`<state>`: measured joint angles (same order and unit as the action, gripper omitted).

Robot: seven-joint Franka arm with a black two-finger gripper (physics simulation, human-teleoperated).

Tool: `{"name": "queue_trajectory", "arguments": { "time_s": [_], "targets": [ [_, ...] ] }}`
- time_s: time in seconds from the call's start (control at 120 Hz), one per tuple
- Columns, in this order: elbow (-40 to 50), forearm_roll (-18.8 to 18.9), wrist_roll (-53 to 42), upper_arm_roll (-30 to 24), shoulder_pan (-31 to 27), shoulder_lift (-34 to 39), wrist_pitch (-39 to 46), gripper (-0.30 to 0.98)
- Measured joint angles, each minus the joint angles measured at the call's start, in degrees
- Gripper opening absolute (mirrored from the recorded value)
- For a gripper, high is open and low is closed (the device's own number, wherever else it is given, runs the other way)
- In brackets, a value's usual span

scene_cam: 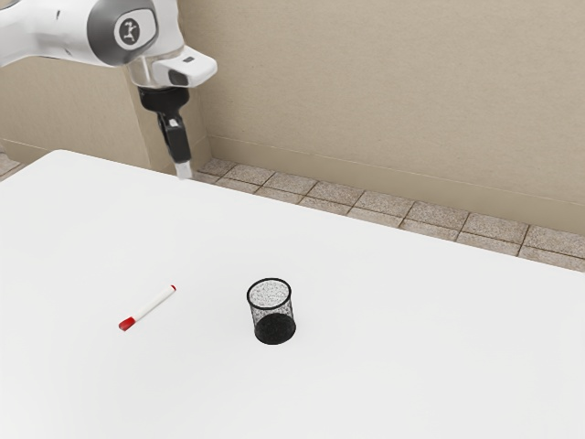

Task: Put the marker into the pen holder.

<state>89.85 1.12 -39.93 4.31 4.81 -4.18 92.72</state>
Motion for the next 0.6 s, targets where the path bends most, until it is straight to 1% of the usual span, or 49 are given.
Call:
{"name": "queue_trajectory", "arguments": {
  "time_s": [0.2, 0.25, 0.317, 0.367, 0.5, 0.6],
  "targets": [
    [0.03, 0.10, -1.18, 0.16, 0.41, -0.27, 0.08, 0.69],
    [1.48, 0.10, -0.49, 0.22, 0.22, 0.14, 0.52, 0.69],
    [8.70, -0.13, 0.92, 0.53, -0.27, 1.46, 4.03, 0.69],
    [11.72, -0.14, 1.90, 0.74, -1.05, 1.53, 6.79, 0.69],
    [14.00, 0.10, 4.10, 0.86, -3.73, 0.12, 11.55, 0.69],
    [15.37, -0.24, 5.55, 1.52, -4.19, -0.16, 13.91, 0.68]
  ]
}}
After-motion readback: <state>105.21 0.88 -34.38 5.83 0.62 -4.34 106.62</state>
